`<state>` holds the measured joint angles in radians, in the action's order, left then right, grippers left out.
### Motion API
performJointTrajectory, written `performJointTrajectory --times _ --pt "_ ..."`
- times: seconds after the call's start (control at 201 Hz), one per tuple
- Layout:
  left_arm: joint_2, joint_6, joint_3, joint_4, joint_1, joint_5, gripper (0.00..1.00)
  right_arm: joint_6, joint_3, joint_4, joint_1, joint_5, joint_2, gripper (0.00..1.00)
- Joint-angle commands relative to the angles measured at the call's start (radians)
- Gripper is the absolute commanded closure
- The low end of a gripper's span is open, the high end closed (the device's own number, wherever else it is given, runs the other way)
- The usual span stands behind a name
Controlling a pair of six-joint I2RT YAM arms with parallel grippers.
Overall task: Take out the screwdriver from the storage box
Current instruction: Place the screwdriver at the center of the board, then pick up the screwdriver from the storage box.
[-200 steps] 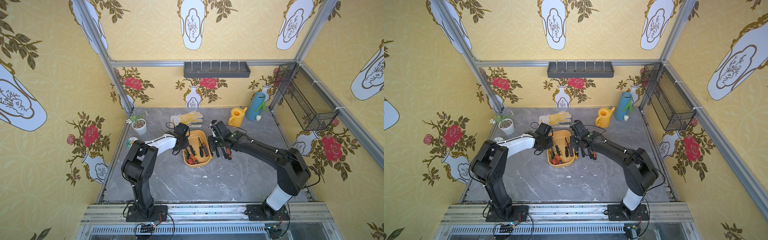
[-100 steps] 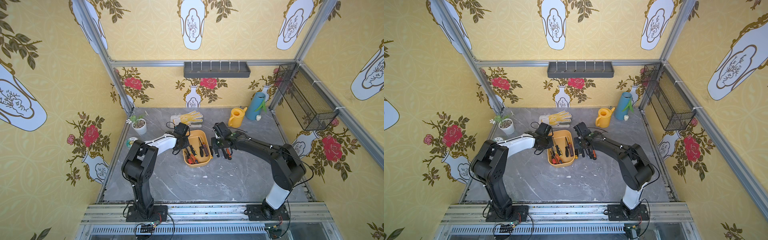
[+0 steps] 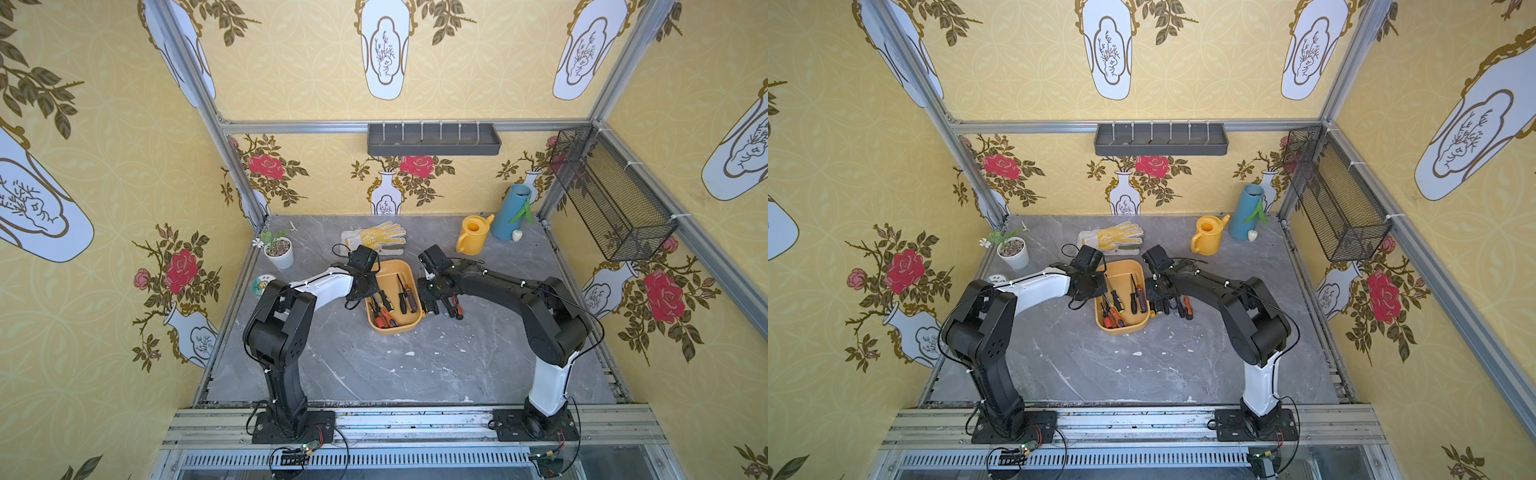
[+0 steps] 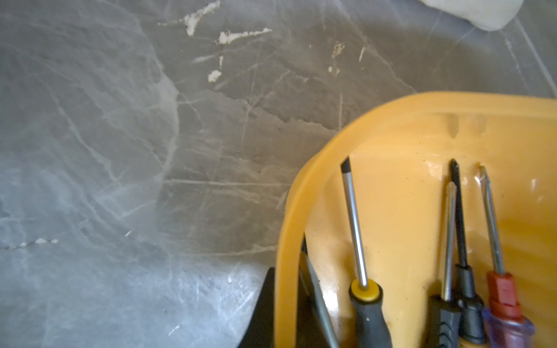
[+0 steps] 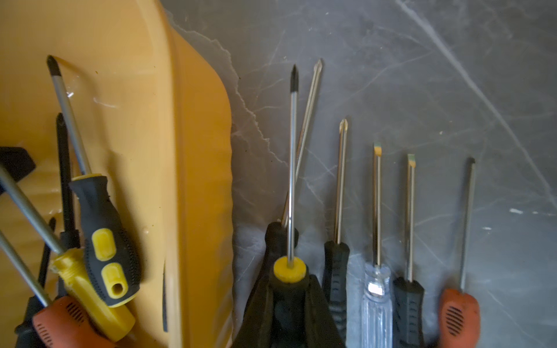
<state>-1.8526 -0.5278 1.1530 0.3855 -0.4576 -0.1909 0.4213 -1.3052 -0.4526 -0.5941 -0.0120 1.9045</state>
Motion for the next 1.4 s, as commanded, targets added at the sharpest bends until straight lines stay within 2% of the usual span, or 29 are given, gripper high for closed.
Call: performJointTrajectory --times 0.0,0.07,0.174,0.249,0.378,0.543,0.986,1.394 --pt "-0.017 -0.003 -0.017 0.089 0.0 0.012 1.0 -0.007 -0.011 -0.035 -0.001 -0.001 0.01 0.8" --pt "-0.017 -0.003 -0.018 0.089 0.001 0.011 1.0 -0.005 -0.009 -0.032 -0.001 0.0 0.01 0.75" --pt "-0.022 -0.004 -0.018 0.09 0.001 0.012 1.0 -0.004 -0.008 -0.035 -0.001 0.003 0.01 0.72" --pt "-0.022 -0.003 -0.019 0.087 0.001 0.013 1.0 -0.004 -0.006 -0.036 0.0 -0.001 0.009 0.64" --pt "-0.022 -0.003 -0.018 0.087 0.0 0.012 1.0 -0.003 -0.007 -0.038 -0.003 -0.003 0.004 0.63" --pt "-0.021 -0.003 -0.024 0.086 0.0 0.012 1.0 0.002 0.001 -0.033 -0.009 -0.041 -0.022 0.51" --pt "-0.017 -0.002 -0.025 0.085 0.0 0.013 1.0 -0.038 -0.028 -0.032 -0.04 -0.055 -0.12 0.52" --pt "-0.013 0.008 0.002 0.094 0.001 0.013 1.0 -0.073 -0.157 -0.139 -0.088 0.043 -0.027 0.5"
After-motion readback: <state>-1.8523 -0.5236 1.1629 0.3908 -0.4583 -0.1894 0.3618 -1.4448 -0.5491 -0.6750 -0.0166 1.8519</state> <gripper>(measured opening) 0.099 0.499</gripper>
